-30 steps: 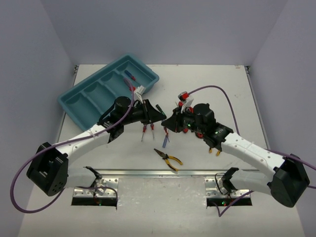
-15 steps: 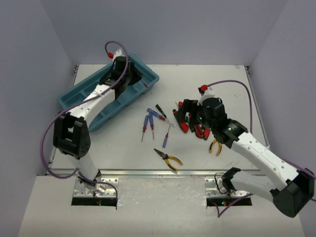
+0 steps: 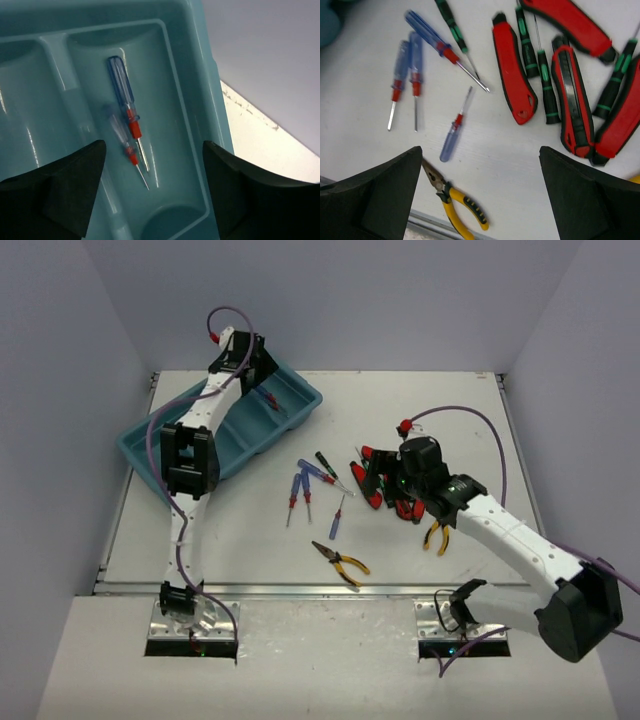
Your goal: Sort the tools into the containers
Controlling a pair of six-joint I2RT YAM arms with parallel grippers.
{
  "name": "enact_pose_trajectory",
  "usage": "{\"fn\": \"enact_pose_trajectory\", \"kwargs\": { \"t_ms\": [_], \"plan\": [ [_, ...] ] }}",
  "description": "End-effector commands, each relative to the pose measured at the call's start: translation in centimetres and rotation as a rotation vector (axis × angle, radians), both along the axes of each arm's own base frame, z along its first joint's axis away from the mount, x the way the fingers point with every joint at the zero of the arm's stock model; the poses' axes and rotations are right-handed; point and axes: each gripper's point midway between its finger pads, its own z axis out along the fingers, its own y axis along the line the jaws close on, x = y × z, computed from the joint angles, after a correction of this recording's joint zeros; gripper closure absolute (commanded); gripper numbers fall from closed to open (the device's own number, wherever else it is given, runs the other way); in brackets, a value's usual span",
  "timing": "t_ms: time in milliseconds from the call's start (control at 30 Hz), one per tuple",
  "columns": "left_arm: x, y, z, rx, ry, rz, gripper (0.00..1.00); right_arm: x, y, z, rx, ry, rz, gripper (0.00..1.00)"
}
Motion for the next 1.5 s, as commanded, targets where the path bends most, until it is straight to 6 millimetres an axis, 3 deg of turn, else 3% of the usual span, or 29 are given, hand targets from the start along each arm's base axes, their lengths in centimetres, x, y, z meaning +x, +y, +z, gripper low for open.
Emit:
{"fn": "enact_pose_trajectory", "kwargs": {
  "t_ms": [0, 100, 167, 233, 300, 367, 433, 500, 533, 567, 600, 867, 1033, 1133, 1200, 1300, 1367, 1467],
  "plan": [
    [-0.9, -1.1, 10.3, -0.032, -0.181, -0.044, 0.22, 0.4, 0.7, -2.1, -0.039, 0.137, -0.081, 0.01],
    [-3.8, -1.0, 16.7, -0.031, -0.272, -0.071, 0.18, 0.9, 2.3, -3.1, -0.087, 0.187, -0.137, 0.01],
    [-6.9, -0.8, 19.6, -0.026, -0.306, -0.092, 0.11, 0.9, 3.6, -3.8, -0.098, 0.2, -0.154, 0.01],
    [-10.8, -0.9, 21.5, -0.017, -0.342, -0.121, 0.03, 0.9, 4.6, -4.8, -0.104, 0.203, -0.197, 0.02],
    [-14.3, -1.0, 21.8, -0.019, -0.361, -0.152, 0.0, 0.7, 5.1, -6.3, -0.131, 0.216, -0.223, 0.06],
    [-20.1, -0.8, 24.1, -0.045, -0.444, -0.177, 0.0, 0.4, 5.8, -7.5, -0.148, 0.227, -0.236, 0.13],
    [-23.0, -1.3, 22.3, -0.068, -0.445, -0.208, 0.0, 0.1, 6.6, -8.3, -0.166, 0.225, -0.232, 0.25],
    [-25.5, -1.7, 18.8, -0.071, -0.391, -0.238, 0.0, -0.3, 7.8, -8.9, -0.201, 0.229, -0.213, 0.29],
    [-26.9, -2.1, 18.4, -0.077, -0.39, -0.26, 0.0, -0.6, 7.9, -9.8, -0.237, 0.247, -0.207, 0.32],
    [-27.2, -2.2, 16.9, -0.078, -0.357, -0.27, 0.0, -0.5, 8.6, -9.4, -0.221, 0.239, -0.206, 0.32],
    [-28.5, -2.6, 16.0, -0.087, -0.347, -0.295, 0.0, -0.7, 9.0, -10.7, -0.251, 0.264, -0.202, 0.32],
    [-31.8, -3.8, 10.5, -0.071, -0.239, -0.376, 0.0, -1.4, 9.7, -14.2, -0.274, 0.338, -0.231, 0.57],
    [-32.8, -3.9, 8.2, -0.053, -0.196, -0.393, 0.0, -2.0, 9.1, -15.0, -0.28, 0.354, -0.248, 0.83],
    [-33.1, -4.2, 6.3, -0.054, -0.159, -0.408, 0.0, -2.0, 9.0, -14.2, -0.267, 0.337, -0.251, 0.98],
    [-33.6, -5.4, 5.3, -0.089, -0.137, -0.462, 0.0, -1.7, 9.0, -12.4, -0.235, 0.301, -0.245, 1.0],
    [-34.0, -7.4, 5.4, -0.161, -0.154, -0.555, 0.0, -1.3, 9.3, -9.4, -0.188, 0.242, -0.206, 1.0],
    [-34.6, -10.2, 6.8, -0.27, -0.225, -0.685, 0.0, -1.2, 10.1, -6.0, -0.117, 0.167, -0.104, 1.0],
    [-36.2, -13.7, 7.6, -0.405, -0.257, -0.827, 0.0, -3.5, 12.8, -3.5, -0.013, 0.107, 0.224, 1.0]
  ]
}}
